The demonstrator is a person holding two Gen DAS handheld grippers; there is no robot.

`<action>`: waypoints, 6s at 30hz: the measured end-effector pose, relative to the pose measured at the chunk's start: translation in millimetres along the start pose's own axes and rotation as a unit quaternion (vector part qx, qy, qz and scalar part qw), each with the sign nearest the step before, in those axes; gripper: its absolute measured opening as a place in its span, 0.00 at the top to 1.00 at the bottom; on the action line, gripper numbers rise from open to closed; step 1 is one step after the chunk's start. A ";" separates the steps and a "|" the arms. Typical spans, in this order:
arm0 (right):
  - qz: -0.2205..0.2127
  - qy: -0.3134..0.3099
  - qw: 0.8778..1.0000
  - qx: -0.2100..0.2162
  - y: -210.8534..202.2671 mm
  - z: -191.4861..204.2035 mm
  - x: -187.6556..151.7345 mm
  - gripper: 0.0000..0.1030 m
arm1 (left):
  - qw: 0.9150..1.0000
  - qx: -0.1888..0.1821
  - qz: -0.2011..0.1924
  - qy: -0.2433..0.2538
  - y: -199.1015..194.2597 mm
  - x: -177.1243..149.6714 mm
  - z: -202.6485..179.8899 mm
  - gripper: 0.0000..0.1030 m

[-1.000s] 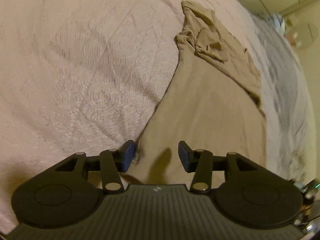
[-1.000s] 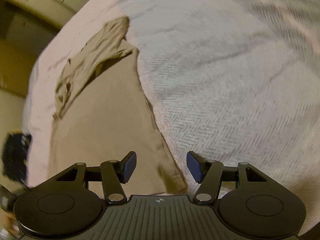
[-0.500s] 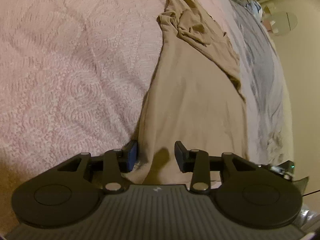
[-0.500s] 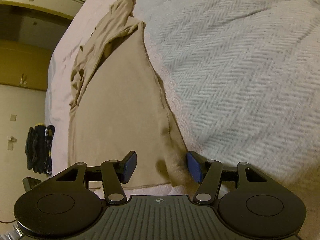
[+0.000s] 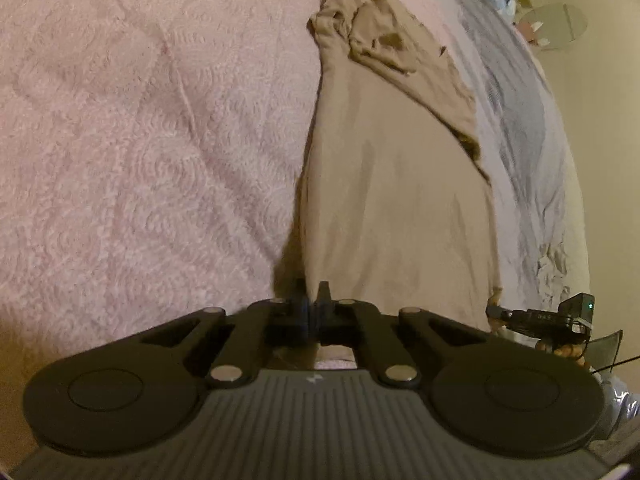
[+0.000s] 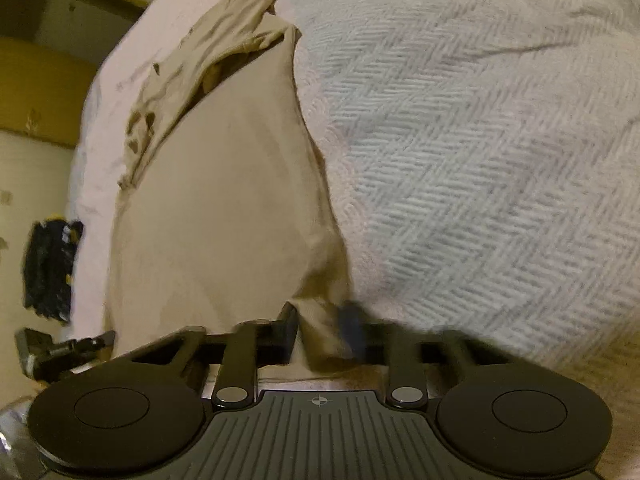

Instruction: Fold clothes

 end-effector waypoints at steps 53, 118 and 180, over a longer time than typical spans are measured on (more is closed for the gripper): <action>-0.089 -0.305 0.908 -0.274 28.6 97.3 282.0 0.55 | 0.878 0.292 -0.043 0.377 56.8 264.2 -65.2 0.79; -0.201 -0.107 0.960 -0.161 -7.8 109.7 371.3 0.66 | 0.967 0.168 -0.131 0.139 56.3 392.8 -68.1 0.82; -0.195 0.025 0.942 -0.273 44.7 176.4 145.0 0.63 | 0.919 0.387 -0.047 0.060 58.7 134.4 -143.5 0.69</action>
Point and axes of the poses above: each gripper's, at about its wrist camera, not at the fingertips, and y roughly the way its jaws point, z to its left, x to its top, the point moved 1 cm from there along y, roughly the way its jaws point, and after that the axes turned 14 degrees about z, right-handed, at the moved point
